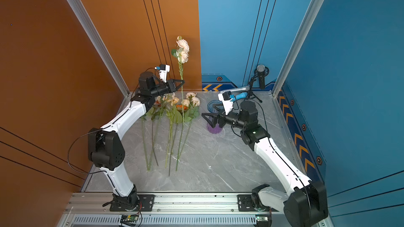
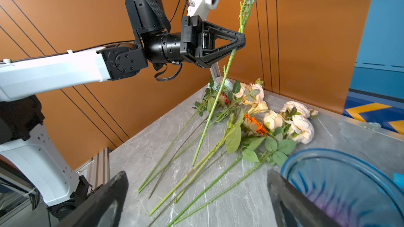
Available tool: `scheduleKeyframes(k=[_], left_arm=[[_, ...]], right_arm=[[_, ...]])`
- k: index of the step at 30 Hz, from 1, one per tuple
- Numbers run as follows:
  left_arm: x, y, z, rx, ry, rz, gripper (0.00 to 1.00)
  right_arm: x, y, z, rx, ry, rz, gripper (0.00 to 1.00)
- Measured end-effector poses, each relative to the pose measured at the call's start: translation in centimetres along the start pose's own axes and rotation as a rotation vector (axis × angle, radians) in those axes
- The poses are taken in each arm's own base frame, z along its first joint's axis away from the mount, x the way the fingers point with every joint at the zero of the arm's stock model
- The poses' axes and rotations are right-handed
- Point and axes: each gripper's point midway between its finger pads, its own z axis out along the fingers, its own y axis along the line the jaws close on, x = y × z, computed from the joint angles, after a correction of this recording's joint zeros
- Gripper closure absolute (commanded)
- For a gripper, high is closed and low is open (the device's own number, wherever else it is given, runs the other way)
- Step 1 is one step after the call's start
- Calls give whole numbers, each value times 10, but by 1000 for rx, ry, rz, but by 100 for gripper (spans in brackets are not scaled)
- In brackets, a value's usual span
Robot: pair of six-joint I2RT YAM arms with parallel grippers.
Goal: Place the pink flowers into the vase
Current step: Pick up the flower at the center of the board.
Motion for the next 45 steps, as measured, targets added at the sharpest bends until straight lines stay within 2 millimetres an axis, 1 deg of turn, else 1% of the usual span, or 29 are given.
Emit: scheduleKeyframes(k=[2, 4, 6, 8, 11, 13, 15, 17, 19, 22, 25, 28, 30, 35, 37, 39, 45], left_arm=[[-6, -24, 2, 87, 1, 28, 96], [-8, -49, 4, 168, 10, 63, 96], [-9, -70, 5, 232, 18, 92, 96], [-5, -86, 7, 283, 33, 115, 96], [4, -98, 10, 329, 63, 124, 96], [9, -102, 12, 345, 77, 125, 96], [14, -105, 13, 357, 90, 123, 96], [17, -107, 16, 366, 98, 122, 96], [20, -106, 18, 368, 105, 118, 96], [26, -103, 23, 370, 117, 110, 96], [32, -97, 29, 366, 131, 93, 96], [38, -92, 34, 364, 143, 79, 96], [40, -92, 36, 365, 148, 74, 96], [41, -102, 38, 383, 151, 82, 96], [43, -103, 39, 386, 154, 81, 96], [44, -105, 39, 390, 158, 80, 97], [46, -107, 38, 398, 169, 64, 96]], right_arm=[[-11, -4, 8, -22, -29, -1, 0], [-22, -13, 14, -32, -68, 7, 0], [-35, -27, 19, -37, -111, 30, 1], [-58, -48, 25, -53, -169, 63, 2], [-95, -76, 33, -101, -266, 113, 5], [-115, -89, 37, -149, -315, 146, 5], [-131, -96, 42, -204, -350, 172, 2], [-143, -97, 47, -265, -367, 192, 1], [-147, -92, 53, -314, -361, 204, 1], [-147, -77, 60, -366, -333, 199, 3], [-146, -59, 68, -405, -299, 170, 8], [-142, -50, 77, -419, -272, 157, 14], [-140, -49, 79, -416, -261, 159, 15], [-138, -55, 80, -399, -251, 162, 19], [-137, -57, 80, -394, -248, 162, 23], [-135, -59, 81, -386, -242, 155, 30], [-121, -65, 88, -361, -188, 160, 46]])
